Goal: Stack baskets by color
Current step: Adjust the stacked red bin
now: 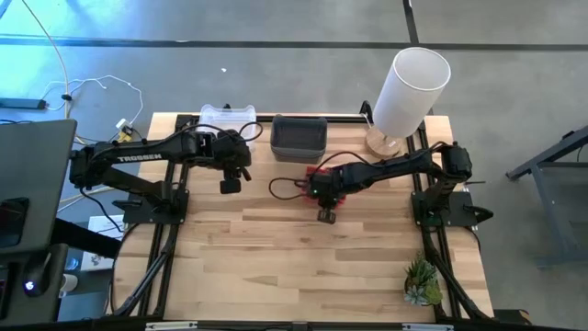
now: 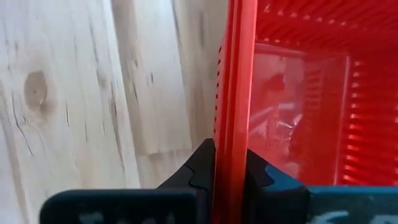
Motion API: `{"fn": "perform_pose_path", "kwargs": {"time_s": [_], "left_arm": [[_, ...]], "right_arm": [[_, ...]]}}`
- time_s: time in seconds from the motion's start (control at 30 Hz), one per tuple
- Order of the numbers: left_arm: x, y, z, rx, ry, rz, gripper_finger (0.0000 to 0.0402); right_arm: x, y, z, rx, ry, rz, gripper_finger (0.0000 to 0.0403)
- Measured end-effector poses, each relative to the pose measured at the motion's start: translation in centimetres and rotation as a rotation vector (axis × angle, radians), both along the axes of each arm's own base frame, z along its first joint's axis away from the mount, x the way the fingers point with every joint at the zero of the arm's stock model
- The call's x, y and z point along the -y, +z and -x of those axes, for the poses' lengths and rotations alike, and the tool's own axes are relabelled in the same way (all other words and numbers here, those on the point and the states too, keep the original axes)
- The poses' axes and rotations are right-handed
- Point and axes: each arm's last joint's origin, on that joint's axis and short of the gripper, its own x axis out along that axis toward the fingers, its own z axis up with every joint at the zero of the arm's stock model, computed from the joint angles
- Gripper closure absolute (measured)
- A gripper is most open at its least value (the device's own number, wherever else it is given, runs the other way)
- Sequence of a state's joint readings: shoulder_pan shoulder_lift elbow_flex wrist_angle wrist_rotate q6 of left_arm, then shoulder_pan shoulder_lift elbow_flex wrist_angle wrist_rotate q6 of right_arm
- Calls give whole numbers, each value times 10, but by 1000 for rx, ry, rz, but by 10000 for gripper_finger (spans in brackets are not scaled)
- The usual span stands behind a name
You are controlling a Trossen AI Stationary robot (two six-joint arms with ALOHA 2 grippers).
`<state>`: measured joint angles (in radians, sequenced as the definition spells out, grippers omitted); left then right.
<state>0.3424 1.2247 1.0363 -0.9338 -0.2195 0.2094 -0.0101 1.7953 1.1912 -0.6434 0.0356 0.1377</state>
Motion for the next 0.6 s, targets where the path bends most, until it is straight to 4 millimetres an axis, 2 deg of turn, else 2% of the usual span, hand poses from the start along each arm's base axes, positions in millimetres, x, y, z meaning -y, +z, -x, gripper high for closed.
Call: {"fn": "perform_pose_path", "kwargs": {"time_s": [0.3,0.6], "left_arm": [[0,0,1,-12,-1,4,259],[1,-1,2,-21,0,3,259]], "right_arm": [[-1,-10,-12,50,179,50,377],[-4,-9,-22,153,196,36,376]]}}
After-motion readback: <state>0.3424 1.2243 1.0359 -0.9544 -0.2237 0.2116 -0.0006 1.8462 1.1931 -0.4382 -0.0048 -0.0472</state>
